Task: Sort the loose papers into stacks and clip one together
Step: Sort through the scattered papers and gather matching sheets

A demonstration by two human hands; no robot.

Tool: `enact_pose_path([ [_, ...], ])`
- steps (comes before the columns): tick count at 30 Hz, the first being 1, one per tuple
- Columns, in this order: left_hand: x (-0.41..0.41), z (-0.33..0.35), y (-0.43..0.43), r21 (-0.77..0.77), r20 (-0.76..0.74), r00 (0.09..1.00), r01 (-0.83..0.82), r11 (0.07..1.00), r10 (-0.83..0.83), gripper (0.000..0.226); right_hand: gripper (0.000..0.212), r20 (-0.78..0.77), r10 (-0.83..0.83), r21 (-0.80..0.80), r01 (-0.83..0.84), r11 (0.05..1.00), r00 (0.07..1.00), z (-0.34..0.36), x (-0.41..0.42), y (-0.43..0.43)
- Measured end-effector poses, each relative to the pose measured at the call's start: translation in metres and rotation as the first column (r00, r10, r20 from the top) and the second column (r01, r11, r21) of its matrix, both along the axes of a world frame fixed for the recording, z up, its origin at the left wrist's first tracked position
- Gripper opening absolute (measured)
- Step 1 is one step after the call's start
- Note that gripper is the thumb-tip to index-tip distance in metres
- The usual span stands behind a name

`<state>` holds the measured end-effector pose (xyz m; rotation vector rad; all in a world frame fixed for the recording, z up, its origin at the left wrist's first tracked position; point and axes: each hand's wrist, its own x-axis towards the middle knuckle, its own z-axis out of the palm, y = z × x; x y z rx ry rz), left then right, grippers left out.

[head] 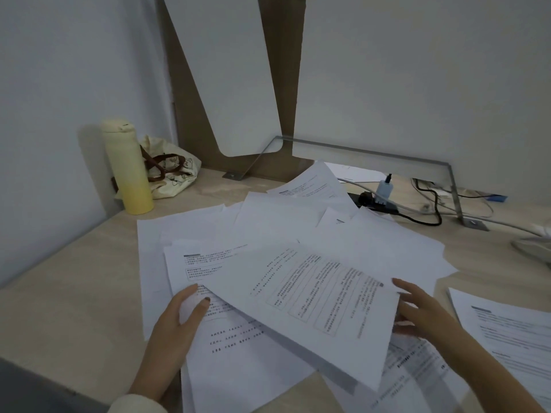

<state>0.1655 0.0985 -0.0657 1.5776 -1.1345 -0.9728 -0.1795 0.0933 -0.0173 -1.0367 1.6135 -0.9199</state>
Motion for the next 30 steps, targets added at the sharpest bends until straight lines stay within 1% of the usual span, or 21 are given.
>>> enact_pose_path([
  [1, 0.0, -0.001, -0.001, 0.004, 0.022, 1.0, 0.004, 1.0, -0.004, 0.036, 0.046, 0.074, -0.077, 0.016, 0.076, 0.997, 0.994, -0.004, 0.001, 0.0],
  [2, 0.0, -0.002, -0.001, 0.005, 0.039, 0.999, 0.011, 1.0, -0.011, 0.034, 0.043, 0.179, -0.137, 0.037, 0.132, 0.991, 0.974, -0.006, 0.003, 0.001],
  [3, 0.001, -0.003, -0.001, 0.007, 0.046, 0.999, 0.014, 1.0, -0.015, 0.033, 0.041, 0.31, -0.196, 0.063, 0.186, 0.981, 0.93, -0.009, 0.002, 0.003],
  [4, 0.001, -0.004, -0.001, 0.009, 0.052, 0.998, 0.019, 1.0, -0.02, 0.032, 0.042, 0.446, -0.246, 0.097, 0.227, 0.969, 0.86, -0.011, 0.003, 0.005],
  [5, 0.001, -0.005, -0.001, 0.008, 0.061, 0.998, 0.022, 1.0, -0.023, 0.032, 0.044, 0.535, -0.274, 0.13, 0.242, 0.962, 0.799, -0.013, 0.005, 0.006],
  [6, 0.002, -0.005, -0.001, 0.003, 0.07, 0.997, 0.026, 1.0, -0.026, 0.032, 0.044, 0.564, -0.263, 0.147, 0.218, 0.965, 0.783, -0.014, 0.01, 0.008],
  [7, 0.002, -0.005, -0.002, -0.004, 0.076, 0.997, 0.031, 1.0, -0.03, 0.031, 0.039, 0.527, -0.216, 0.146, 0.162, 0.976, 0.822, -0.015, 0.017, 0.01],
  [9, 0.001, -0.005, -0.002, -0.014, 0.077, 0.996, 0.042, 0.999, -0.041, 0.029, 0.026, 0.39, -0.135, 0.098, 0.105, 0.99, 0.911, -0.02, 0.029, 0.009],
  [11, 0.002, -0.004, -0.001, -0.012, 0.075, 0.996, 0.041, 0.999, -0.04, 0.03, 0.032, 0.308, -0.083, 0.022, 0.08, 0.997, 0.948, -0.017, 0.034, 0.004],
  [13, 0.003, -0.004, -0.001, -0.003, 0.054, 0.998, 0.015, 1.0, -0.015, 0.037, 0.037, 0.248, -0.013, -0.036, 0.022, 0.999, 0.969, -0.006, 0.03, -0.002],
  [14, 0.004, -0.002, -0.001, -0.002, 0.023, 1.0, -0.003, 1.0, 0.003, 0.042, 0.036, 0.213, 0.016, -0.037, -0.008, 0.999, 0.977, 0.0, 0.025, -0.005],
  [16, 0.003, 0.001, 0.0, 0.001, -0.047, 0.999, -0.025, 1.0, 0.025, 0.046, 0.029, 0.101, 0.039, 0.02, -0.042, 0.999, 0.994, 0.007, 0.014, -0.014],
  [18, 0.002, 0.003, 0.001, -0.002, -0.072, 0.997, -0.028, 1.0, 0.028, 0.044, 0.016, -0.117, 0.082, 0.102, -0.07, 0.992, 0.99, 0.007, 0.006, -0.026],
  [19, 0.001, 0.002, 0.001, -0.008, -0.075, 0.997, -0.026, 1.0, 0.025, 0.044, 0.013, -0.262, 0.126, 0.131, -0.094, 0.987, 0.957, 0.006, 0.002, -0.034],
  [20, 0.001, 0.002, 0.0, -0.005, -0.072, 0.997, -0.015, 1.0, 0.014, 0.043, 0.011, -0.403, 0.183, 0.153, -0.131, 0.979, 0.897, 0.005, 0.001, -0.041],
  [21, 0.002, 0.001, -0.001, 0.003, -0.059, 0.998, -0.007, 1.0, 0.007, 0.044, 0.008, -0.517, 0.245, 0.173, -0.18, 0.968, 0.82, 0.005, 0.004, -0.048],
  [22, 0.003, -0.001, -0.002, 0.005, -0.047, 0.999, -0.004, 1.0, 0.004, 0.046, 0.015, -0.602, 0.295, 0.182, -0.233, 0.955, 0.742, 0.005, 0.011, -0.056],
  [24, 0.003, -0.002, -0.004, 0.008, -0.045, 0.999, 0.004, 1.0, -0.003, 0.046, 0.034, -0.72, 0.302, 0.125, -0.311, 0.942, 0.624, 0.006, 0.03, -0.068],
  [26, 0.003, -0.003, -0.005, 0.013, -0.039, 0.999, 0.017, 1.0, -0.016, 0.041, 0.038, -0.815, 0.24, 0.01, -0.4, 0.916, 0.527, 0.008, 0.06, -0.077],
  [28, 0.003, -0.003, -0.004, 0.004, -0.045, 0.999, 0.021, 1.0, -0.02, 0.035, 0.034, -0.868, 0.157, -0.119, -0.505, 0.855, 0.471, 0.01, 0.092, -0.085],
  [30, 0.005, -0.004, -0.003, -0.001, -0.042, 0.998, 0.035, 0.999, -0.035, 0.031, 0.015, -0.903, 0.066, -0.218, -0.584, 0.782, 0.425, 0.013, 0.123, -0.091],
])
